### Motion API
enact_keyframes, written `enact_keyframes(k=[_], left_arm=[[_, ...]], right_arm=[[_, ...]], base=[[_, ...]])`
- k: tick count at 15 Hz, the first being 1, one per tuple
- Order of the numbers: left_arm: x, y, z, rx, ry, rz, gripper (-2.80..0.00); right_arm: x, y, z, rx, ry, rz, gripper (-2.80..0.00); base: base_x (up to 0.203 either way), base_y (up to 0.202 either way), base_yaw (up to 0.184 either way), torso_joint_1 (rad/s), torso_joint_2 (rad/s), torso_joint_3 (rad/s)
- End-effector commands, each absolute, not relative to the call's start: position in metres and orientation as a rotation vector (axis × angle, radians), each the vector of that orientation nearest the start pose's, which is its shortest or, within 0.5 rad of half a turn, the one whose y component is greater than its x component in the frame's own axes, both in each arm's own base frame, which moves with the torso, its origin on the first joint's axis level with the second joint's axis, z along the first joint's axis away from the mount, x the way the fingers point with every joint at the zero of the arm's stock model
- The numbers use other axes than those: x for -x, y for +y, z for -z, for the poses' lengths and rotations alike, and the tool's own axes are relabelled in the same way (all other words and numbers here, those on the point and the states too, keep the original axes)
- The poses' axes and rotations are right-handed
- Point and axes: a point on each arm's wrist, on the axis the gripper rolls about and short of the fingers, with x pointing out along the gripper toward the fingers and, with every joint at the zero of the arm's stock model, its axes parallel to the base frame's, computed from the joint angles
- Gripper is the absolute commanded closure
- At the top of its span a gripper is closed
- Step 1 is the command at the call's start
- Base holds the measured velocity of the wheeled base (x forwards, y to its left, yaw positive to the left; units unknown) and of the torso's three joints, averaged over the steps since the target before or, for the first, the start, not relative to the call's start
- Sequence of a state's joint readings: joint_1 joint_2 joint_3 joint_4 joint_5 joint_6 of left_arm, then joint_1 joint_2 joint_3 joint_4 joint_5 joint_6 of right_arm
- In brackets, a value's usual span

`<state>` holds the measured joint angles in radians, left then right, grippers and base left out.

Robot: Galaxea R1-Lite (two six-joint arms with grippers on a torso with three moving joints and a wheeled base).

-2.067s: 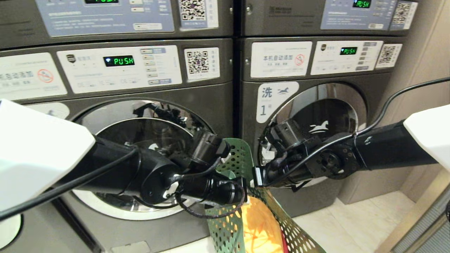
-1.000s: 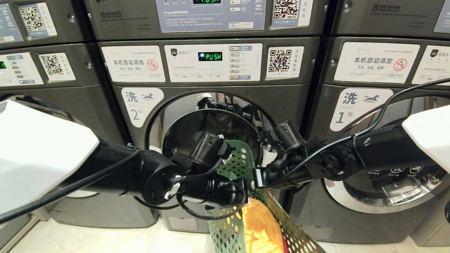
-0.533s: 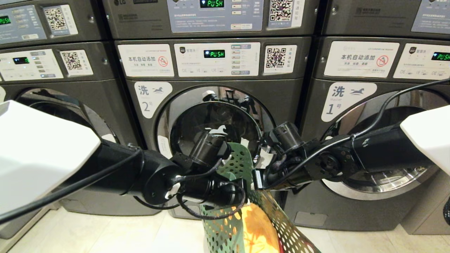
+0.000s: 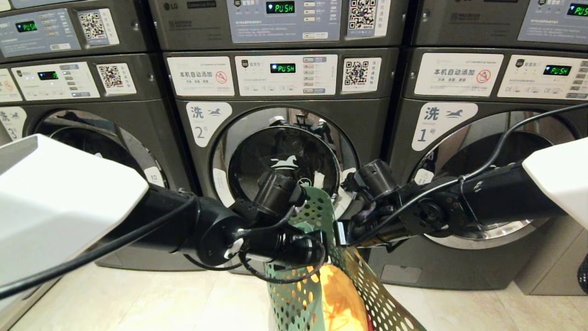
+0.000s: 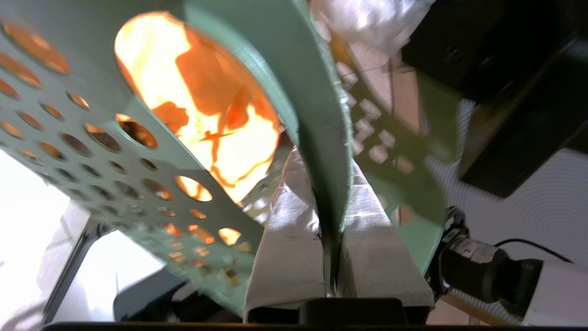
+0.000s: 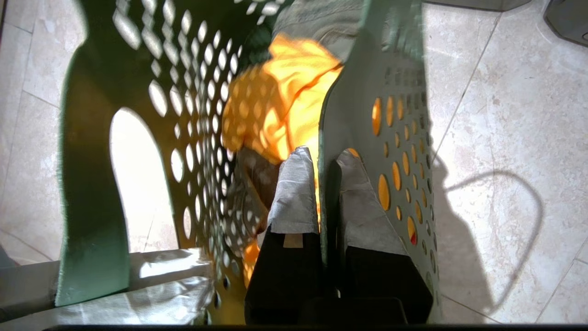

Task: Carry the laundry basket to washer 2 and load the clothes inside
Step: Pick up the clothes basket and put it beside the washing machine

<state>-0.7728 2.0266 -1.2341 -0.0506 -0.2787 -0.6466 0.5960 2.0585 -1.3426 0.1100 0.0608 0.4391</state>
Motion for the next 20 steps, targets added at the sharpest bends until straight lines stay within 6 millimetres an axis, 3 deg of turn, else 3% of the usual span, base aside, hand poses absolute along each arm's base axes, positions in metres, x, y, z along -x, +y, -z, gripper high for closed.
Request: enact_keyframes(k=[1, 9, 14, 20], left_arm=[[-0.274, -0.278, -0.125, 0.372, 1.043, 0.717, 0.0], [-0.309, -0.319, -0.116, 0.401, 1.003, 0.803, 0.0], [-0.304, -0.352, -0.112, 0.38, 0.992, 0.868, 0.0], [-0.298, -0.391, -0.106, 0.344, 1.029, 0.913, 0.0]], right_arm=[[-0.325, 0.217, -0.132, -0.184, 0.925, -0.415, 0.0], [-0.343, 0.159, -0.127, -0.266, 0.864, -0.283, 0.0], [-0.346, 0.131, -0.125, -0.293, 0.869, -0.209, 0.0], [-0.338, 0.11, -0.121, -0.307, 0.893, -0.158, 0.0]], base=[[0.0, 0.0, 0.0, 0.0, 0.0, 0.0], [0.0, 0.0, 0.0, 0.0, 0.0, 0.0], [0.0, 0.0, 0.0, 0.0, 0.0, 0.0], [0.0, 0.0, 0.0, -0.002, 0.0, -0.05]])
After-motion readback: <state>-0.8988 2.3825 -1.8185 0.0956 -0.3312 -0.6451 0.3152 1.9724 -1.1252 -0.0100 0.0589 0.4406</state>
